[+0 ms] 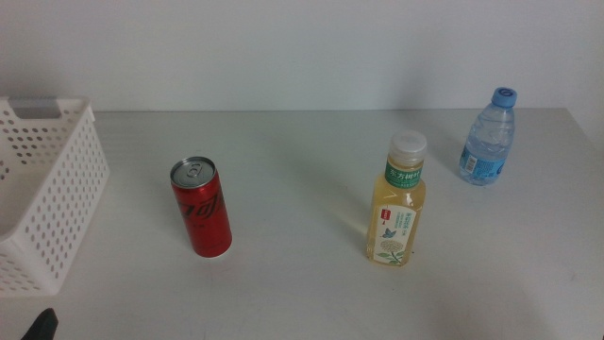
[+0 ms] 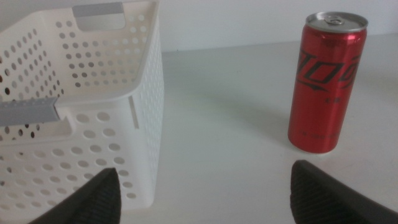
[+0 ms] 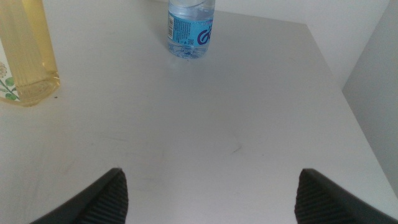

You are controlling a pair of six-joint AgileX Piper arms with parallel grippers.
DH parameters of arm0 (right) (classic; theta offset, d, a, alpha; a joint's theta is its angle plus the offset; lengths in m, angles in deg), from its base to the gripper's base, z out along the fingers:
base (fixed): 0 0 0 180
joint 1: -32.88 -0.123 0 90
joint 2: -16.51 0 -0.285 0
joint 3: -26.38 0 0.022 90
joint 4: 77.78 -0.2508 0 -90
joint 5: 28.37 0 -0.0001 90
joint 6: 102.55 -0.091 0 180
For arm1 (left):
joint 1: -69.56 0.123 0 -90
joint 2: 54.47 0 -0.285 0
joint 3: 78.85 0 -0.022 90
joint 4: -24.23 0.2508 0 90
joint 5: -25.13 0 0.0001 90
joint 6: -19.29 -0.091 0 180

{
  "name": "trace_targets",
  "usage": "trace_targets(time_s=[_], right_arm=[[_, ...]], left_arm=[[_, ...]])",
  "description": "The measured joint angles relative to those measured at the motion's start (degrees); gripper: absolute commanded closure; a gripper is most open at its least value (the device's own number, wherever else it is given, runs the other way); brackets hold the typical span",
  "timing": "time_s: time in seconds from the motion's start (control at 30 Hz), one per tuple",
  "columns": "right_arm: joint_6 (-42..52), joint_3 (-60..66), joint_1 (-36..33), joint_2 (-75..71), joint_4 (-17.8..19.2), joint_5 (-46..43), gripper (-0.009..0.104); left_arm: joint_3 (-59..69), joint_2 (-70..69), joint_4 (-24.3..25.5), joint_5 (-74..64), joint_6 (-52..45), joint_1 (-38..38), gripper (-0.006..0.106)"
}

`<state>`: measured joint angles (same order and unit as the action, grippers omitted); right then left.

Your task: Use arms to grab the bottles and put them into the dustbin to the left of the table.

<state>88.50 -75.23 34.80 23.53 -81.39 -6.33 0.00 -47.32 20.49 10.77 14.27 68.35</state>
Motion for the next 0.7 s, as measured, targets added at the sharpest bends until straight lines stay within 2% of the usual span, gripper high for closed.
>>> trace_targets(time_s=[0.13,0.27,0.53,0.7], right_arm=[[0.0,0.0,0.0,0.0,0.0,0.0,0.008],[0.0,0.0,0.0,0.0,0.0,0.0,0.008],[0.0,0.0,0.0,0.0,0.0,0.0,0.008],[0.0,0.0,0.0,0.0,0.0,0.0,0.008]], left_arm=[[0.0,0.5,0.0,3.7,0.0,-1.6,0.007],[0.0,5.5,0.0,10.1,0.0,-6.5,0.007],[0.0,25.7,0.0,26.7,0.0,-16.5,0.007],[0.0,40.4,0.0,42.6,0.0,-19.5,0.007]])
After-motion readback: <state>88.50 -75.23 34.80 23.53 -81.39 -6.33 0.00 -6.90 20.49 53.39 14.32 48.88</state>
